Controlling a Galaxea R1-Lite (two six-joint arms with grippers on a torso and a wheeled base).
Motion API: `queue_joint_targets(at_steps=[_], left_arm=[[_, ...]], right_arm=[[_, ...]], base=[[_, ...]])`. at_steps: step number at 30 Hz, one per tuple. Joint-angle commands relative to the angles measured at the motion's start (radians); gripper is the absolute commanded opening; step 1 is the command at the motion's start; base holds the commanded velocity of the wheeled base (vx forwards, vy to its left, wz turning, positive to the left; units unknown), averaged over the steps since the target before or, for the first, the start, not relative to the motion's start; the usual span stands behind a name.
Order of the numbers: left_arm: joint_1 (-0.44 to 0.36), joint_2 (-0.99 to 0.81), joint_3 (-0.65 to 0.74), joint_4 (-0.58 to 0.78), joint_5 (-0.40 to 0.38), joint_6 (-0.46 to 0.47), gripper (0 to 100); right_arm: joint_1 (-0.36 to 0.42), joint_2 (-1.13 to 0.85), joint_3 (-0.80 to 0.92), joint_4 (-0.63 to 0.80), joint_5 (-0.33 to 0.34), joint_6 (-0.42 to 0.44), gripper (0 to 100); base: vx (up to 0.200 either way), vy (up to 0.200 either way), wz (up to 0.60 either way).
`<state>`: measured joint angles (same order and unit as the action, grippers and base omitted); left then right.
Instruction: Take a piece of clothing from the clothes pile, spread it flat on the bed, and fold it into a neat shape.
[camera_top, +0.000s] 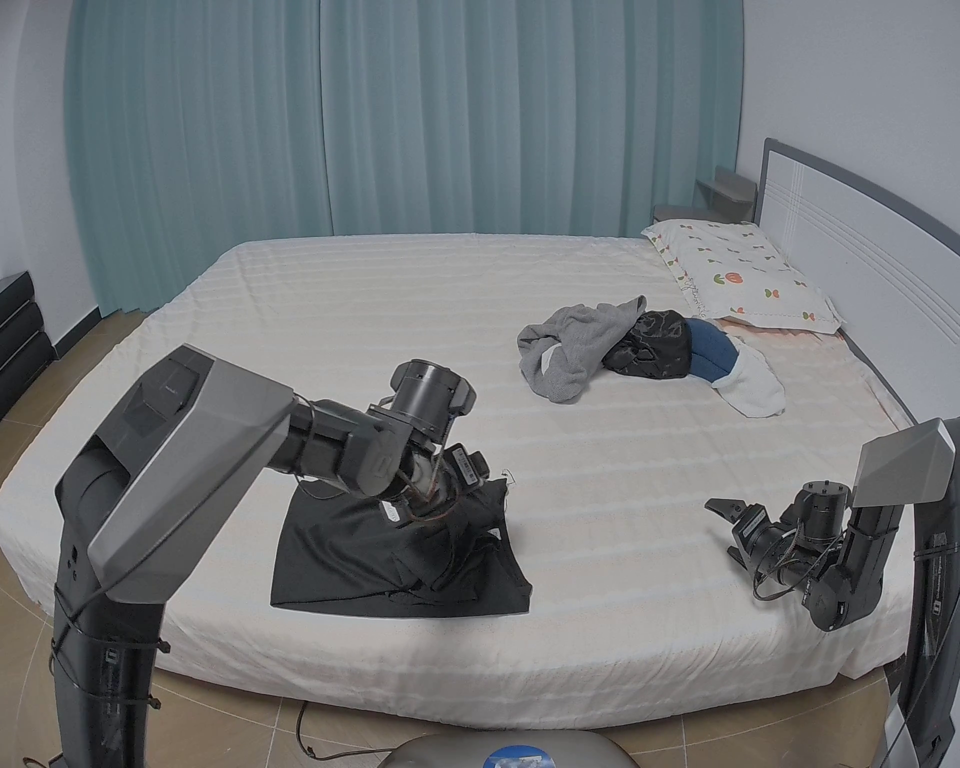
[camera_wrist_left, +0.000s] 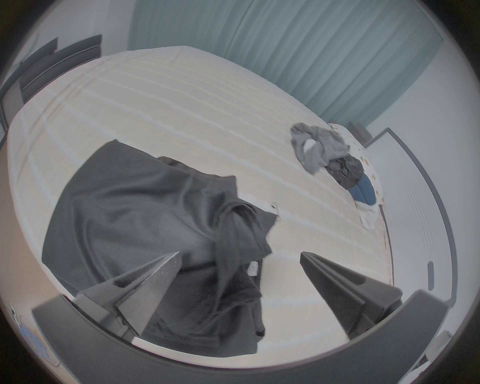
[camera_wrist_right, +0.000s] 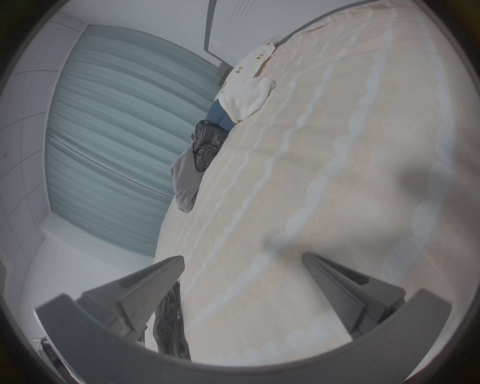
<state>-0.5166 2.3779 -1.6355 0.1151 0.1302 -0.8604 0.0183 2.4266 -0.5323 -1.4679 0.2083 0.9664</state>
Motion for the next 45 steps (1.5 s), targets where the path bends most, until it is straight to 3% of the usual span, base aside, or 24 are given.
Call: queue_joint_targets(at_steps=[1,7,11,14,19,27,34,38,45], left_arm=[[0.044,-0.055,0.066,0.003,-0.012,-0.008,100],[0.115,-0.074,0.115,-0.003,-0.046,-0.081,100],[0.196,-0.117,0.178,-0.008,-0.219,-0.206,100],[0.259,-0.152,0.243,-0.031,-0.297,-0.216,100],[0.328,-0.160,0.356,-0.150,-0.343,-0.218,100],[0.397,-0.172,0.424,-0.204,-0.420,-0.209,100],[0.405,-0.160,0.425,-0.206,-0.425,-0.204,100],[0.405,-0.161,0.428,-0.206,-0.420,-0.203,100],[0.403,-0.160,0.430,-0.206,-0.414,-0.198,100]], right_arm=[[0.003,0.002,0.002,0.001,0.000,0.000,100],[0.012,-0.011,0.006,0.001,-0.001,0.002,100],[0.046,-0.052,0.026,0.001,-0.018,-0.003,100],[0.077,-0.087,0.034,0.012,-0.049,-0.011,100],[0.160,-0.146,0.028,0.069,-0.075,-0.043,100],[0.295,-0.253,-0.071,0.322,-0.076,-0.077,100],[0.407,-0.241,-0.150,0.400,-0.079,-0.098,100],[0.434,-0.204,-0.163,0.393,-0.073,-0.155,100],[0.460,-0.132,-0.170,0.385,-0.064,-0.161,100]], base=[[0.000,0.000,0.00],[0.000,0.000,0.00],[0.000,0.100,0.00],[0.000,0.200,0.00],[0.000,0.200,0.00],[0.000,0.200,0.00],[0.000,0.200,0.00],[0.000,0.200,0.00],[0.000,0.171,0.00]])
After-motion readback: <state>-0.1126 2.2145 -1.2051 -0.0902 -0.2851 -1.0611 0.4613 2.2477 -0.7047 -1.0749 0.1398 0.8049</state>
